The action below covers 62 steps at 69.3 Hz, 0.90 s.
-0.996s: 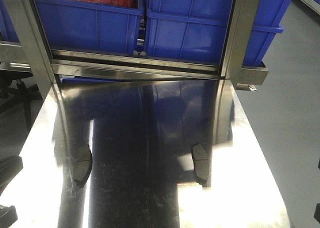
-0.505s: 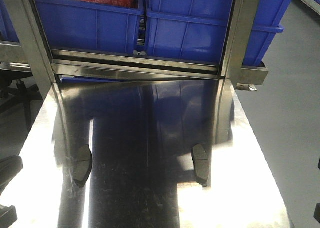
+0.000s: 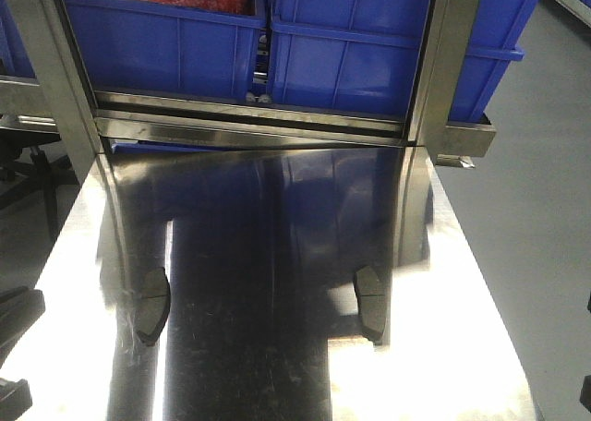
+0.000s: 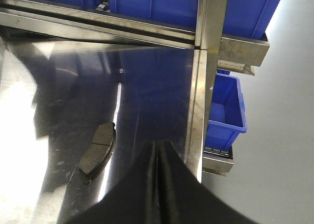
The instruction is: Move and align brake pads A on conveyor
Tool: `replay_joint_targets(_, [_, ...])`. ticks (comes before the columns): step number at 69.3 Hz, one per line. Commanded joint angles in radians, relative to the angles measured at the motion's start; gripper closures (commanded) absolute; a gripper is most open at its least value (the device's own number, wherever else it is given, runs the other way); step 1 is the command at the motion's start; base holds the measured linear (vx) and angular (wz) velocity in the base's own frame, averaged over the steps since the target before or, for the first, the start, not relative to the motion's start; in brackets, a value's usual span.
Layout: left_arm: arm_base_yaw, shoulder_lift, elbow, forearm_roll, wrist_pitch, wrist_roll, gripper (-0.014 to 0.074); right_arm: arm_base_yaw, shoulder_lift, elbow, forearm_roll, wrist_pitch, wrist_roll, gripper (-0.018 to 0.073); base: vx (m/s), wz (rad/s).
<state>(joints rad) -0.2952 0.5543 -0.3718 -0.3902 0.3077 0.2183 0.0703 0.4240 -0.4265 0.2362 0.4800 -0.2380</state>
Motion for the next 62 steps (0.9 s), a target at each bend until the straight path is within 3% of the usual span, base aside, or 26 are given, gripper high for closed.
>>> replay_joint_targets(1, [-0.006, -0.002, -0.027, -0.011, -0.066, -0.001, 0.0310, -0.003, 0.007, -0.027, 0.004, -0.067, -0.010, 0.0569, 0.00, 0.00])
replay_joint_targets(8, [-0.006, -0.002, -0.027, -0.028, -0.066, -0.001, 0.0071, -0.003, 0.007, -0.027, 0.004, -0.067, -0.010, 0.0569, 0.00, 0.00])
replay_joint_targets(16, [-0.006, -0.002, -0.027, -0.028, -0.067, -0.001, -0.0134, -0.003, 0.007, -0.027, 0.004, -0.067, -0.010, 0.0569, 0.00, 0.00])
replay_joint_targets(45, [-0.006, 0.004, -0.043, -0.050, -0.096, -0.003, -0.0041, -0.003, 0.007, -0.027, 0.004, -0.067, -0.010, 0.0569, 0.00, 0.00])
replay_joint_targets(62, [-0.006, 0.156, -0.164, -0.053, -0.043, 0.018, 0.0013, -0.003, 0.007, -0.027, 0.004, -0.067, -0.010, 0.0569, 0.00, 0.00])
